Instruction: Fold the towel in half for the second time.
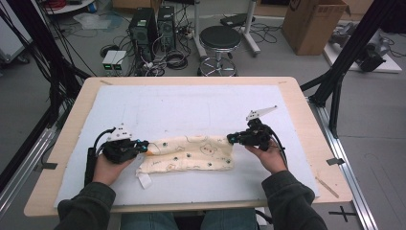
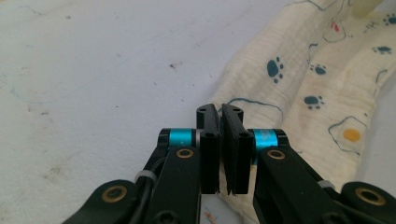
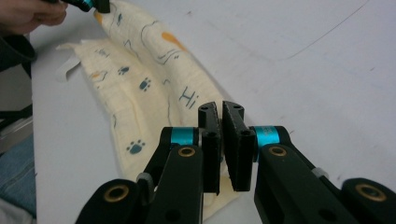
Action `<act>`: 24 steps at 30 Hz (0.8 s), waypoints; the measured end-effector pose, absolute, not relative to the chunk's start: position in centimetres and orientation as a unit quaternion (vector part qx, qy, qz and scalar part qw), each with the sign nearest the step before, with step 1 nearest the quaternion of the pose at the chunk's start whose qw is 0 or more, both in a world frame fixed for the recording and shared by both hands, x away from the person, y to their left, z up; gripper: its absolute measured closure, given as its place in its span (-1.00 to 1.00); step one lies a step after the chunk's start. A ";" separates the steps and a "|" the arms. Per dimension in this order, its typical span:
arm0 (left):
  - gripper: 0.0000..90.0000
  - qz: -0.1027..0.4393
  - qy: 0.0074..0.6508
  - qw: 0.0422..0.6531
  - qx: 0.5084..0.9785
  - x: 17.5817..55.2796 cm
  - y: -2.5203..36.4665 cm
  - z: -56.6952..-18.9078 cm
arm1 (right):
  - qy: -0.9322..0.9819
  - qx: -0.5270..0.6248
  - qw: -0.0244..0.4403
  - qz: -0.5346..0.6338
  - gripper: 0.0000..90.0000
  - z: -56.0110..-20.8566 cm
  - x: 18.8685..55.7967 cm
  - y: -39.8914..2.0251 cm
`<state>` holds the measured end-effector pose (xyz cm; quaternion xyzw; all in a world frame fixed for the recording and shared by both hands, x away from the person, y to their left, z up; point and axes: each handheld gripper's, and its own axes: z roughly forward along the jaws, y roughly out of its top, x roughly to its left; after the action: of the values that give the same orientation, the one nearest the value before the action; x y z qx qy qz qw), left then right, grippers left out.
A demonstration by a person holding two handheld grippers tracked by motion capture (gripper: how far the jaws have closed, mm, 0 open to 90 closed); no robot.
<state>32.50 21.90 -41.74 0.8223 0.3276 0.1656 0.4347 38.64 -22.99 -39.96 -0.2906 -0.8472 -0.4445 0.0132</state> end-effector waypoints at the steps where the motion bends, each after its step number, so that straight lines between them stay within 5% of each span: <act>1: 0.90 0.167 0.324 0.434 0.824 32.4 21.8 -41.7 | -0.848 -0.287 0.013 -0.445 0.90 -40.1 38.5 -23.0; 24: 0.90 0.184 0.272 0.410 0.851 29.1 21.4 -42.1 | -0.866 -0.263 0.029 -0.424 0.90 -41.6 35.8 -23.3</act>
<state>29.08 21.41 -42.14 0.8510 0.2720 0.1837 0.4099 35.77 -23.25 -41.57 -0.2626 -0.8665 -0.4236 0.0288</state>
